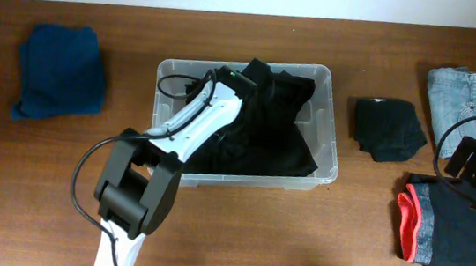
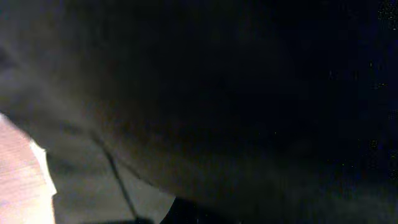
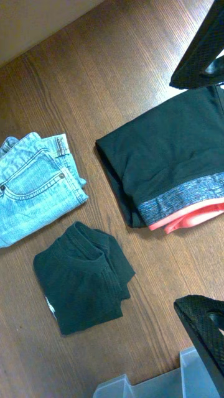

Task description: Pack container

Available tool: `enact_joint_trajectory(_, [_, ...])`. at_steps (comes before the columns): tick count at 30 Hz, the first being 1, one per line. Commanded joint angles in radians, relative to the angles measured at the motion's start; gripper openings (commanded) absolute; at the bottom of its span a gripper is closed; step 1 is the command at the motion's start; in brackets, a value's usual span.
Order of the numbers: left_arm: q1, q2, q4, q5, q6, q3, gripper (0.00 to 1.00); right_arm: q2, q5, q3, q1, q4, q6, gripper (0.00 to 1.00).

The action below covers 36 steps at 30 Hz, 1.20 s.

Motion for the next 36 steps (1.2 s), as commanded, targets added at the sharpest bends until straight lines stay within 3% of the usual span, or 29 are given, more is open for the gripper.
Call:
enact_joint_trajectory(1, [0.009, 0.038, -0.005, 0.017, -0.01, -0.011, 0.01, -0.004, -0.002, 0.01, -0.003, 0.003, 0.009, 0.98])
enact_joint_trajectory(14, [0.083, 0.04, -0.18, -0.043, -0.01, -0.011, 0.01, -0.004, -0.002, 0.01, -0.003, 0.003, 0.009, 0.98])
enact_joint_trajectory(30, [0.069, -0.05, -0.173, -0.057, -0.011, 0.052, 0.01, -0.004, -0.002, 0.01, -0.003, 0.003, 0.009, 0.98])
enact_joint_trajectory(36, [0.069, -0.106, -0.031, 0.112, -0.012, 0.057, 0.0, -0.004, -0.002, 0.01, -0.003, 0.003, 0.009, 0.98])
